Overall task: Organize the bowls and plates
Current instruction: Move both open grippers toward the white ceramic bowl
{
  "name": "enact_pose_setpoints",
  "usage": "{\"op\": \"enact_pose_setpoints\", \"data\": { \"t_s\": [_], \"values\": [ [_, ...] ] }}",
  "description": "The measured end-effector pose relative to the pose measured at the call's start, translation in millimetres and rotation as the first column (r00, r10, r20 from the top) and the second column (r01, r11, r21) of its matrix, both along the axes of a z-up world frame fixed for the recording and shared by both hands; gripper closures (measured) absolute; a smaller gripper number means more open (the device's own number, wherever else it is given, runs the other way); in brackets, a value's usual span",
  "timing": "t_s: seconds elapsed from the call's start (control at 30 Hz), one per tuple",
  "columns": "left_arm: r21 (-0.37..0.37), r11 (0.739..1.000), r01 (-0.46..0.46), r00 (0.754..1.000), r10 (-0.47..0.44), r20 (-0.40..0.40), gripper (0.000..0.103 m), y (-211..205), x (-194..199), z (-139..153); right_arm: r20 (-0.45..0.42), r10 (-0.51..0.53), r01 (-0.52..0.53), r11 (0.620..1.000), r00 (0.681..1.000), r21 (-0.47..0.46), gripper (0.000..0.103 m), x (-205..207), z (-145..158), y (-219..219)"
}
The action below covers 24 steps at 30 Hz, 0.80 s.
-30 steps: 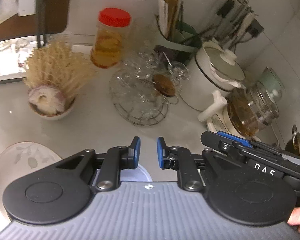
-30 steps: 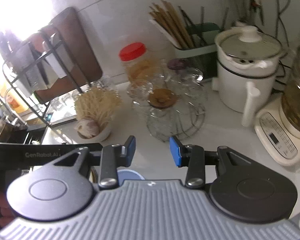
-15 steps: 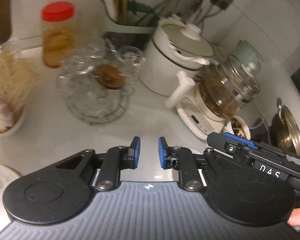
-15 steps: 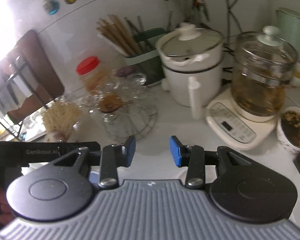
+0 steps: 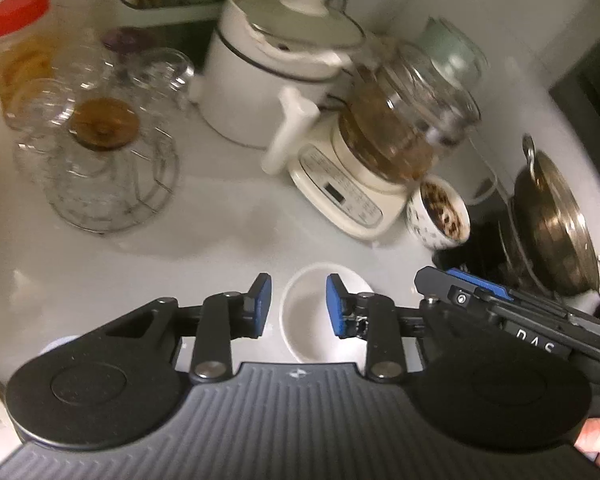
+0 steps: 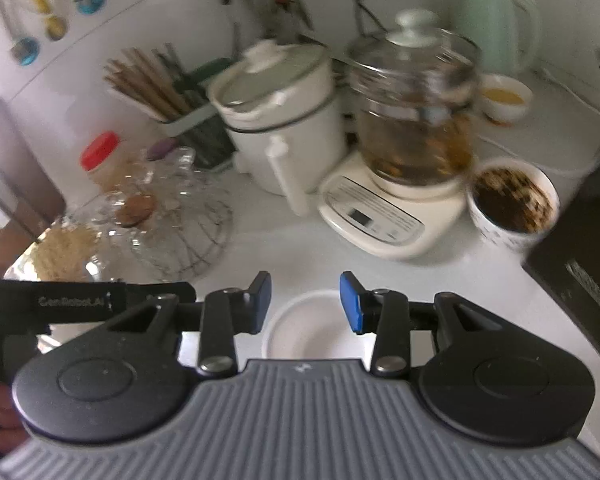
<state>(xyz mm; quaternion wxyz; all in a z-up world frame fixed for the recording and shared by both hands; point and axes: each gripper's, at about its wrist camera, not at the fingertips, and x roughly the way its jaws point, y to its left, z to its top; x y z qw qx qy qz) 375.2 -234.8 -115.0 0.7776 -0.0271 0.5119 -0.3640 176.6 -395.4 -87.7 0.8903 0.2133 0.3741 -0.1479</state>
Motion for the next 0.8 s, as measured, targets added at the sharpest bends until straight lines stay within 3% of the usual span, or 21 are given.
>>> {"op": "enact_pose_setpoints", "data": {
  "t_s": [0.1,0.13,0.17,0.23,0.57,0.8],
  "values": [
    [0.022,0.999,0.030,0.999,-0.030,-0.014,0.058,-11.3,-0.8,-7.3,-0.019,-0.046,0.046,0.999,0.999,0.019,0.062,-7.9,-6.8,-10.7],
    [0.029,0.999,0.037,0.999,-0.037,-0.018,0.056,-15.2,-0.6,-9.9,-0.025,-0.064,0.065,0.998,0.998,0.026,0.057,-10.6,-9.5,-15.3],
    [0.036,0.998,0.044,0.999,-0.043,-0.022,0.054,-19.3,-0.4,-12.9,-0.026,-0.079,0.080,0.996,0.997,0.033,0.043,-12.8,-11.8,-18.5],
    [0.051,0.997,0.051,0.998,-0.049,-0.040,0.051,-24.2,0.3,-18.6,-0.016,-0.108,0.109,0.993,0.994,0.055,0.033,-18.7,-16.7,-26.3],
    [0.123,0.992,0.027,0.991,-0.010,-0.131,0.048,-29.9,10.1,-59.4,-0.083,-0.100,0.112,0.983,0.992,0.147,0.033,-17.5,-48.3,-54.1],
    [0.131,0.991,-0.004,0.984,0.027,-0.177,0.048,-41.6,14.4,-83.1,-0.155,-0.026,0.066,0.965,0.988,0.255,0.034,-1.0,-80.8,-72.6]
  ]
}}
